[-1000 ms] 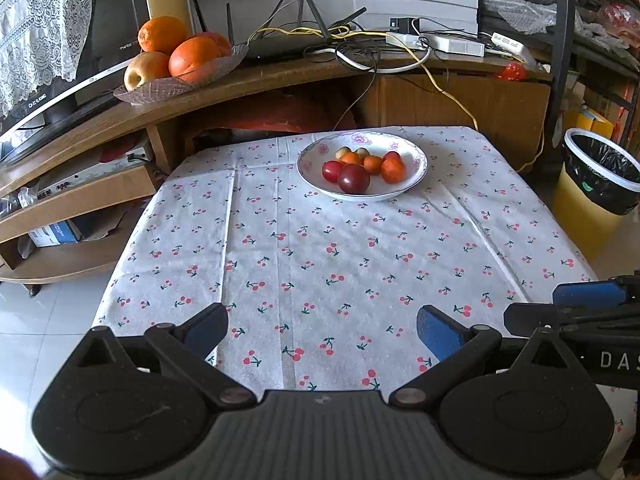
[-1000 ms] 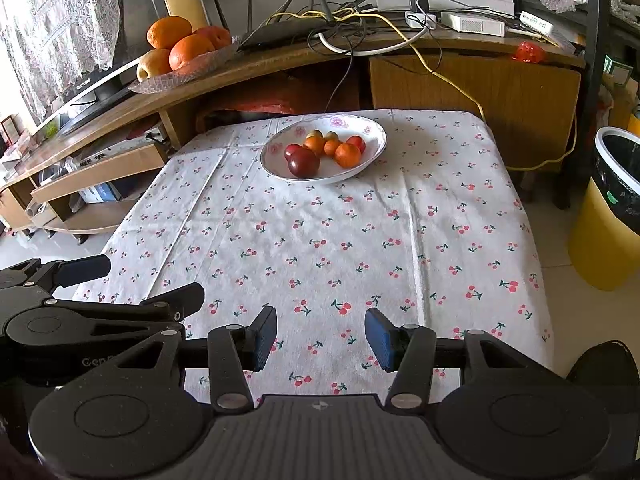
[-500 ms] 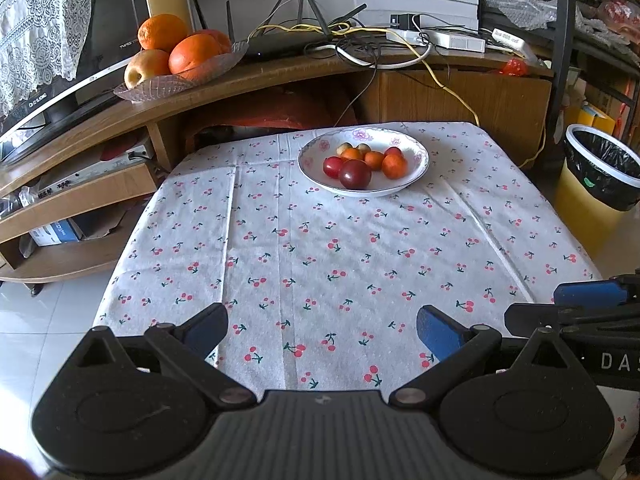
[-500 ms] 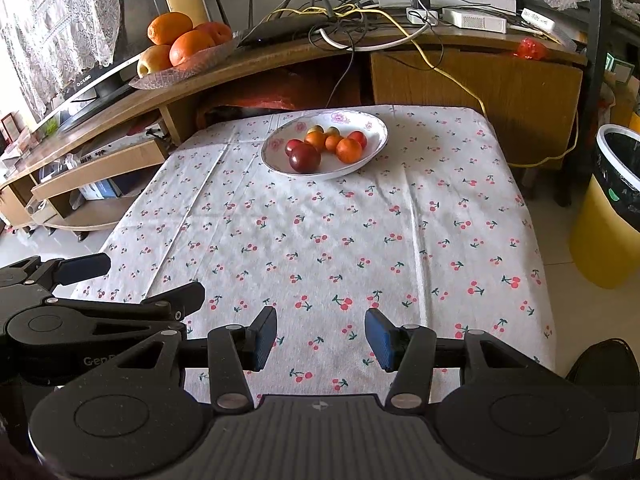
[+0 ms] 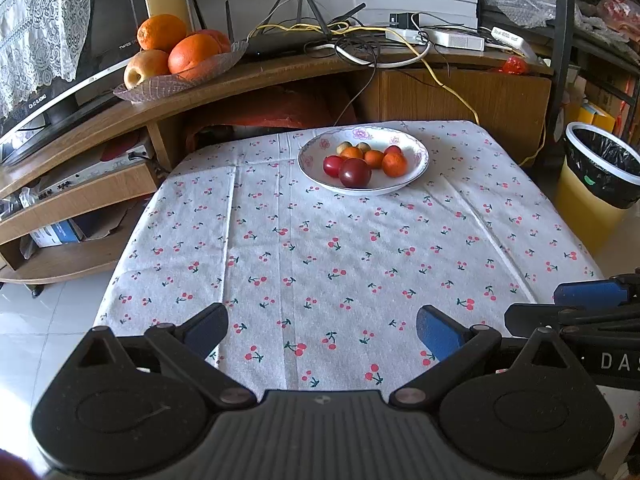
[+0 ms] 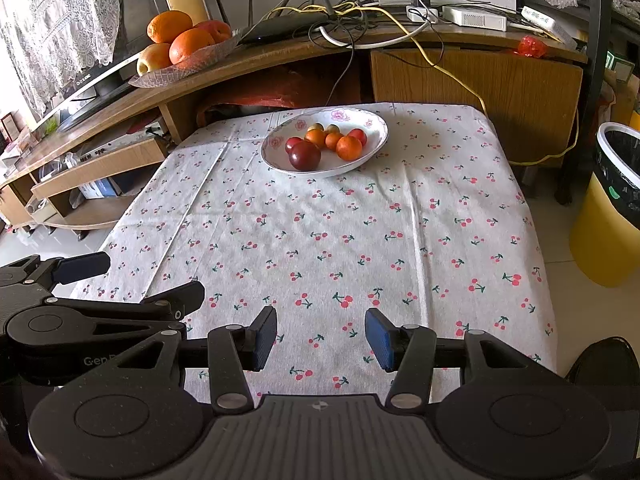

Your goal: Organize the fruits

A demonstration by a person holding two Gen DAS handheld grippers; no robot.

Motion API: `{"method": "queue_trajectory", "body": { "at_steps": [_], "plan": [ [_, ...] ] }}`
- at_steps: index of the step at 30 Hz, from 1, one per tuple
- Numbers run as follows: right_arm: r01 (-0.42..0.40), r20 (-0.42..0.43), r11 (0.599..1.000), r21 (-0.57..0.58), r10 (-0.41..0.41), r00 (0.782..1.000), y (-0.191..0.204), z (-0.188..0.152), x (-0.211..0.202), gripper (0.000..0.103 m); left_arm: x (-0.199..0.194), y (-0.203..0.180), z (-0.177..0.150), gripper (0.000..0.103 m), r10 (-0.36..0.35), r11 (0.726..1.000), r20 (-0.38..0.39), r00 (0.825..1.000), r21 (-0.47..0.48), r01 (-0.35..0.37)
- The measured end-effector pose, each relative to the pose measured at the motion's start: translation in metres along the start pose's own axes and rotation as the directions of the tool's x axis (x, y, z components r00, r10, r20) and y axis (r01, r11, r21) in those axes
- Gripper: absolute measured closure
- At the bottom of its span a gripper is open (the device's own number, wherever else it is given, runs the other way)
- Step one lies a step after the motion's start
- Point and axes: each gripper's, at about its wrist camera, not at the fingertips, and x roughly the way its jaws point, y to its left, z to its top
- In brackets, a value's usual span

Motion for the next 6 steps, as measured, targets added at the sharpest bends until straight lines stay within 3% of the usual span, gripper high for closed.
{"method": "queue_trajectory", "body": {
  "at_steps": [6],
  "plan": [
    [0.002,0.001,1.000,-0.001,-0.002,1.000,-0.0001,-0.0005,-0.0002,0.056,-0.0012,-0.0003,-0.0006,0.000,0.009,1.000,0.008,1.000,0.003,-0.009]
  ]
}}
